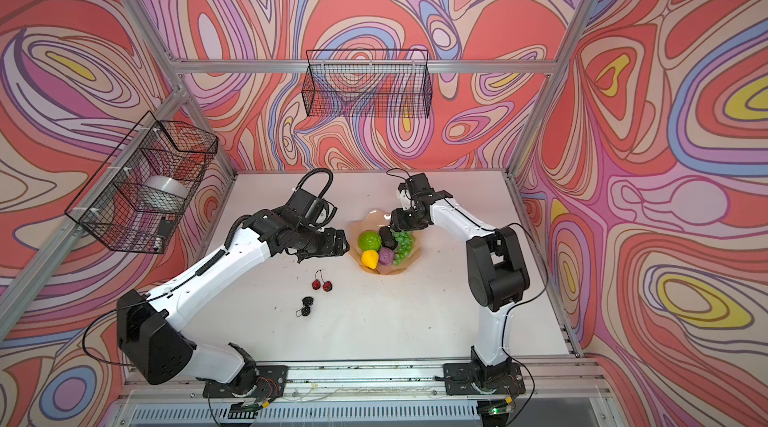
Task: Place and organize the fake fruits in the fruit bowl
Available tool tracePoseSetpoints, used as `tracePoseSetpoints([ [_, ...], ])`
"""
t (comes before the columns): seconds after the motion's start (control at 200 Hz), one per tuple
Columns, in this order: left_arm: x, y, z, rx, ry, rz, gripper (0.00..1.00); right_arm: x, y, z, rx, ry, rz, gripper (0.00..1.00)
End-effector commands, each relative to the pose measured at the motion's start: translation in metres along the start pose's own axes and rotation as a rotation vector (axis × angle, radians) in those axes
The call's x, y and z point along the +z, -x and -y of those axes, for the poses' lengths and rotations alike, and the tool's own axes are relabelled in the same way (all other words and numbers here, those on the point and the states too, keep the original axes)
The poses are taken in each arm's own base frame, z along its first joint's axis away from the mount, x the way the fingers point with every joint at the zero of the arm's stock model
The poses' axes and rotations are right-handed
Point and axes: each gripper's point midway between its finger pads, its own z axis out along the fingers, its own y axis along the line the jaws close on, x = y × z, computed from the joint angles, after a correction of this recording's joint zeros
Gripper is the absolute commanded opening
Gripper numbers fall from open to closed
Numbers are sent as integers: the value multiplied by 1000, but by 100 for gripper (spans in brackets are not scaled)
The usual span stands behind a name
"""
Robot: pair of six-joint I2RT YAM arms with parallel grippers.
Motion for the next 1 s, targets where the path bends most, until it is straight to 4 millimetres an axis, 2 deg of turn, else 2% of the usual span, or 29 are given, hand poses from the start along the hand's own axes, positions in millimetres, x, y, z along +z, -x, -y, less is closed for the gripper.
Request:
tracePoseSetpoints([
  [0.0, -7, -15, -20, 2, 75, -29, 83, -27, 17, -2, -32, -39, 53, 59],
  [0.145, -10, -30, -37, -10, 130, -55, 82, -69, 35, -12, -63, -52, 141, 62],
  [0.17, -10, -34, -40, -17, 142, -63, 82, -71, 35, -12, -64, -55, 140, 63],
  [0.185, -10, -37, -43, -22, 151, -72, 82, -84, 39, -16, -71, -53, 167, 63],
  [0.225, -9, -43, -48, -32, 166, -85, 81, -96, 41, -19, -76, -54, 189, 63],
  [0.386, 4, -66, -66, -64, 209, -143, 78, -134, 39, -30, -81, -46, 274, 63],
  [0.511, 19, -73, -81, -82, 257, -137, 78, -155, 31, -44, -73, 9, 327, 63],
  [0.631, 30, -68, -85, -81, 263, -143, 81, -160, 20, -55, -69, 50, 338, 63],
  [0.761, 46, -58, -89, -71, 298, -162, 84, -149, 9, -51, -49, 51, 331, 63],
  [0.866, 62, -51, -89, -86, 281, -169, 81, -140, 3, -50, -45, 58, 295, 63],
  [0.997, 82, -51, -93, -85, 294, -209, 75, -135, -1, -47, -49, 46, 286, 63],
])
